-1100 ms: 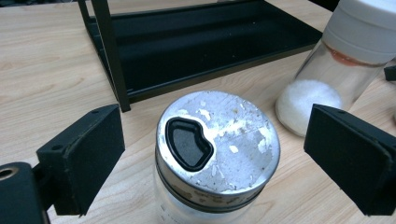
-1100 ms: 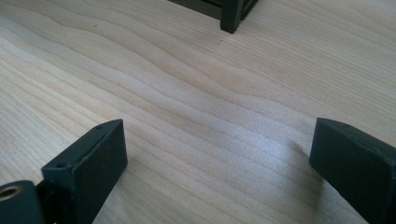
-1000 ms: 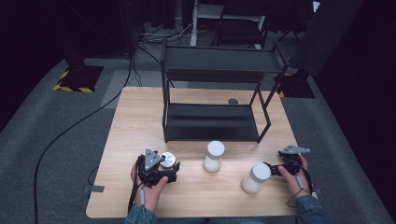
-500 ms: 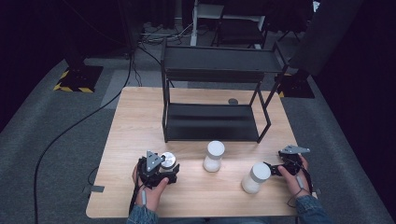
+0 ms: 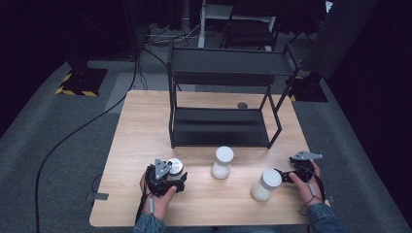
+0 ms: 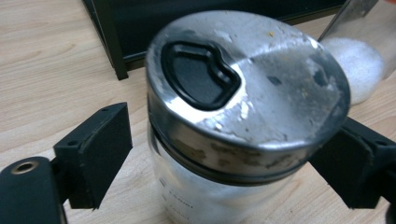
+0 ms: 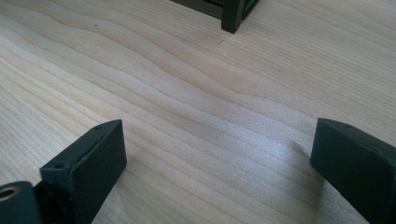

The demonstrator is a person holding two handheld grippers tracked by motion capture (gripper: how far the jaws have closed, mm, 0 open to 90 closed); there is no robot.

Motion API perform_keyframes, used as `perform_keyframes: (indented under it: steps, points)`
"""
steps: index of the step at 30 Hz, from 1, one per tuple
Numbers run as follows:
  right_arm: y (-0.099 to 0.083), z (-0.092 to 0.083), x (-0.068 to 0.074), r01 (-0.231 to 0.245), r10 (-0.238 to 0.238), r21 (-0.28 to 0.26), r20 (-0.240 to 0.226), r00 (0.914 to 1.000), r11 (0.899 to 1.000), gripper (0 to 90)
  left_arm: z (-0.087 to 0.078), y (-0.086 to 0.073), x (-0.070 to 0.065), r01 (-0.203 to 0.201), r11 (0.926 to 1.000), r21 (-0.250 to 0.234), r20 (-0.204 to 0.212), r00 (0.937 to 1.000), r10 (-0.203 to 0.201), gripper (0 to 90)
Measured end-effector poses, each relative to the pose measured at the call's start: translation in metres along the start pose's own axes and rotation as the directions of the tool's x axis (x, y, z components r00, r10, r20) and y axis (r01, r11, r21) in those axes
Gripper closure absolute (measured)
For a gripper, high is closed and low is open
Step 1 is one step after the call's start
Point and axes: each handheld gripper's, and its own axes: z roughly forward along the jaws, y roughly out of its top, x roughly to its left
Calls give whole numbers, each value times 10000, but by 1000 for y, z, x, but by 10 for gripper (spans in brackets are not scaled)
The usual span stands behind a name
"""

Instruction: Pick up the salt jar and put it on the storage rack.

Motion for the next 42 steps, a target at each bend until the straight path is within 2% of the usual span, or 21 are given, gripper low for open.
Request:
perform_keyframes:
  steps: [3,6,7,8,9,14,21,30,42]
  points:
    - [0,0,0,6,-6,1,-3,10000,10000,34,2,-1,0,69,10000,33,30,10000,-69,152]
    - [0,0,0,9,-9,0,-6,10000,10000,34,4,-3,0,-65,10000,74,45,10000,65,231]
    - [0,0,0,13,-13,1,-11,10000,10000,34,5,-4,-3,-313,9995,73,-79,9995,314,255]
    - [0,0,0,12,-12,4,-15,10000,10000,34,5,-4,-3,-313,9995,73,-79,9995,314,276]
    - [0,0,0,19,-19,0,-17,10000,10000,34,4,-4,-7,-603,9981,99,-292,9977,606,292]
    - [0,0,-1,21,-21,1,-24,10000,10000,34,4,-3,-9,-646,9978,129,-353,9973,651,298]
    - [0,0,0,29,-29,6,-17,10000,10000,33,1,4,-4,-490,9984,267,-123,9987,494,298]
    - [0,1,-1,54,-54,8,-17,10000,10000,28,-9,23,1,-641,9978,173,-2,9979,641,298]
    - [0,1,-1,49,-49,5,-12,10000,10000,28,-14,43,3,-830,9965,124,205,9964,828,299]
